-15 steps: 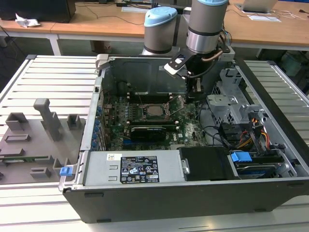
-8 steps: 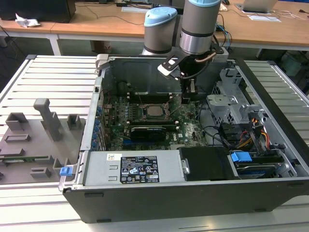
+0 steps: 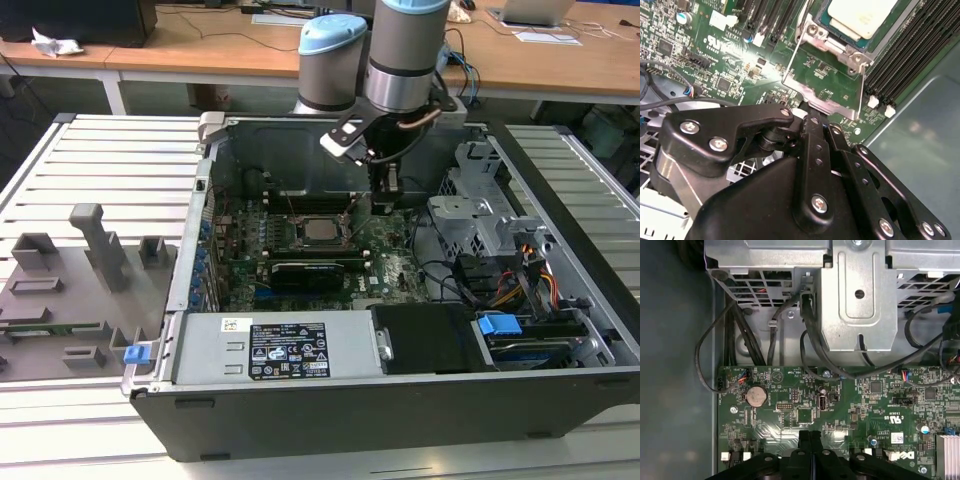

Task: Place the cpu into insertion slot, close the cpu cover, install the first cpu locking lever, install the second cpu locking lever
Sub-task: 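Close the cpu cover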

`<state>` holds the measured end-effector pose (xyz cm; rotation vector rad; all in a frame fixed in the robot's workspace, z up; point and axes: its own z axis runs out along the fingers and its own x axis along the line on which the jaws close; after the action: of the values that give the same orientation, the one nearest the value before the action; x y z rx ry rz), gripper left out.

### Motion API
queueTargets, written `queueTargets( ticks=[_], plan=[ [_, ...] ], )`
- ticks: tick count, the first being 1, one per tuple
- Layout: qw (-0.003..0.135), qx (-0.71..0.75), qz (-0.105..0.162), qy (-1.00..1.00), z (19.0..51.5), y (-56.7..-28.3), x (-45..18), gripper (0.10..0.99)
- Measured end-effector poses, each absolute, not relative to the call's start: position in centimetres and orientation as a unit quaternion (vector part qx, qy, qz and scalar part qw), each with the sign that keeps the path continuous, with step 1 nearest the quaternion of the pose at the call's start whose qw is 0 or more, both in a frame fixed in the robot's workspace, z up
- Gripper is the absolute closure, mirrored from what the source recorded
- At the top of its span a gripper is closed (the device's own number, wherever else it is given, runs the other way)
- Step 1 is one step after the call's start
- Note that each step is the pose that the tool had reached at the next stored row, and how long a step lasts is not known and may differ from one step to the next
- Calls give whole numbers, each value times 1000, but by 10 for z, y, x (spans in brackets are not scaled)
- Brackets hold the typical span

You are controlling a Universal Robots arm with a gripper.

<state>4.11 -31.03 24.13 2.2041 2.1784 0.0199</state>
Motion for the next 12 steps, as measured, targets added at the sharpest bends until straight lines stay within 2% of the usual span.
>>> queueTargets(
  ticks=[12],
  plan=[
    [21, 711, 6, 703, 241, -310, 30, 980]
  ],
)
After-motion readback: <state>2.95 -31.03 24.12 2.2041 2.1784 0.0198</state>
